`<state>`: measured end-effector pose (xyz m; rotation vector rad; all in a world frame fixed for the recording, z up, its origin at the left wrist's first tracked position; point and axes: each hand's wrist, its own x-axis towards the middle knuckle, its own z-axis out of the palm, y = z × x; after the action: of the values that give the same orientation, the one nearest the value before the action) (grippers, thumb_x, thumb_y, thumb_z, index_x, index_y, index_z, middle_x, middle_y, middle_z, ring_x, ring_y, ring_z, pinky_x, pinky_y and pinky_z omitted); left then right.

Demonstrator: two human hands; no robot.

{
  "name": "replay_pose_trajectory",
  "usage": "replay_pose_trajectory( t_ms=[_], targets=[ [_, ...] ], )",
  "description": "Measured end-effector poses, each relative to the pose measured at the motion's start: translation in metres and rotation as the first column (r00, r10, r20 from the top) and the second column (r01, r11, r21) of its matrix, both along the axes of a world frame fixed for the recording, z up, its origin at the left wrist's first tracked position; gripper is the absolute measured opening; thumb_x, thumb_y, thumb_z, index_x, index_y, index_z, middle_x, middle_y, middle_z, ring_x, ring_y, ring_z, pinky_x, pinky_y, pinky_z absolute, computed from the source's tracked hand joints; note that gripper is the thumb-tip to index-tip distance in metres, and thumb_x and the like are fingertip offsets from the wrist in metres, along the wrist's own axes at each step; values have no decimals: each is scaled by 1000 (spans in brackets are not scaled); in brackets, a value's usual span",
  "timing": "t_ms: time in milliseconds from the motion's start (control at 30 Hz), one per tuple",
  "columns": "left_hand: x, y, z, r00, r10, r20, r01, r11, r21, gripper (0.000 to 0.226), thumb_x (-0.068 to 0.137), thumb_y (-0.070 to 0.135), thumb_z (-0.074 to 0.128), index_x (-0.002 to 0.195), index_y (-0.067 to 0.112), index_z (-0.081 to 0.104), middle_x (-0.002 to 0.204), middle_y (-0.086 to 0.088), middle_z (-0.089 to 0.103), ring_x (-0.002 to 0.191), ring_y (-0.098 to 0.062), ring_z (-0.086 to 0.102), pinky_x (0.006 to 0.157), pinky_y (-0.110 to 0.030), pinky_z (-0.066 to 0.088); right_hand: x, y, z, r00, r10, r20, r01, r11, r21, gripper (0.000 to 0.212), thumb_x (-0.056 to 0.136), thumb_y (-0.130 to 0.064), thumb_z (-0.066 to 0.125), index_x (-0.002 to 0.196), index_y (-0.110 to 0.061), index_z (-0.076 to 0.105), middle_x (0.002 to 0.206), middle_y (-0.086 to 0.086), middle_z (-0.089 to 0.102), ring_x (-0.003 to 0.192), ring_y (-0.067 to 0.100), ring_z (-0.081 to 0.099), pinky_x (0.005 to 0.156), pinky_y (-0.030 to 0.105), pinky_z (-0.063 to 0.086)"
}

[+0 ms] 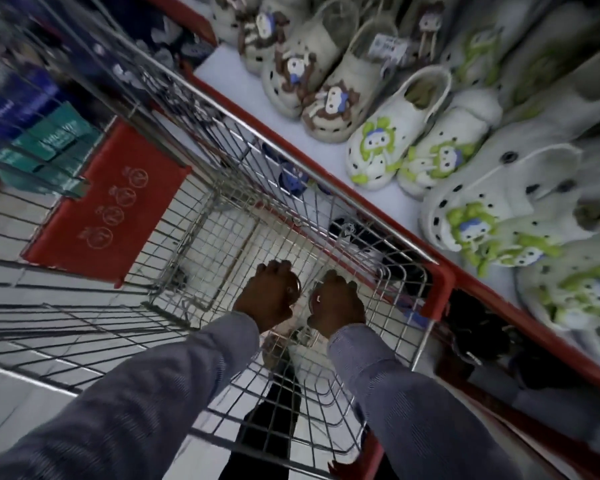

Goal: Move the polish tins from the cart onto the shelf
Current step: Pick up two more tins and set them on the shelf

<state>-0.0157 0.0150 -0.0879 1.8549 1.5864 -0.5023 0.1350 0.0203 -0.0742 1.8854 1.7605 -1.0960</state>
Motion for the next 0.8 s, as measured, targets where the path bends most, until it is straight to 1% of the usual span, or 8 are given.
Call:
replay_pose_trajectory(
  t_ms=[67,133,233,300,367,433,633,800],
  targets=[
    [0,8,48,1000,27,15,-28,999,43,59,71,29,71,125,11,56,134,-6,51,127,-30,50,105,-44,45,13,12,45,998,21,-54,-16,997,77,75,72,-27,85,132,-4,47,132,13,54,130,37,47,94,43,53],
    [-3,11,96,993,84,89,-93,990,106,31,67,26,71,95,14,64,110,-5,60,109,-29,57,98,-42,46,27,21,96,993,40,-113,-21,987,161,73,68,-32,86,129,-7,54,130,11,55,127,34,52,98,41,53],
    [4,14,177,940,171,295,-241,946,218,14,75,10,65,72,7,52,77,-8,50,70,-19,53,72,-34,50,48,31,177,974,36,-222,26,962,271,72,61,-31,90,122,-8,60,126,12,58,119,30,58,97,40,53],
    [11,10,229,890,234,391,-354,896,269,8,84,15,66,85,11,59,86,-9,54,71,-15,55,69,-26,42,64,37,232,968,50,-245,41,934,356,67,61,-28,89,119,-8,63,121,13,58,113,30,60,94,39,53],
    [17,12,266,883,234,406,-383,860,337,52,72,22,82,120,11,65,113,-10,63,104,-20,61,88,-22,40,78,40,280,966,68,-248,45,905,423,67,63,-30,87,124,-13,63,121,11,57,114,29,59,96,39,52],
    [29,19,321,894,181,411,-371,812,450,82,65,30,88,138,11,57,128,-8,61,122,-25,57,100,-23,41,95,44,335,969,89,-229,41,861,507,66,63,-33,86,123,-18,65,119,8,60,113,26,61,96,38,53],
    [77,44,423,896,-36,442,-281,724,630,91,54,50,74,139,24,53,128,5,57,118,-17,59,98,-26,50,142,51,439,972,61,-225,109,733,672,59,51,-40,82,106,-22,70,105,-4,73,98,16,69,83,33,59],
    [129,79,471,836,-184,518,-264,692,672,79,60,40,83,132,29,51,115,12,66,96,-10,73,80,-26,61,188,59,476,960,-75,-270,256,624,738,88,58,-44,87,136,-24,52,132,0,63,119,19,62,97,35,54]
  ],
)
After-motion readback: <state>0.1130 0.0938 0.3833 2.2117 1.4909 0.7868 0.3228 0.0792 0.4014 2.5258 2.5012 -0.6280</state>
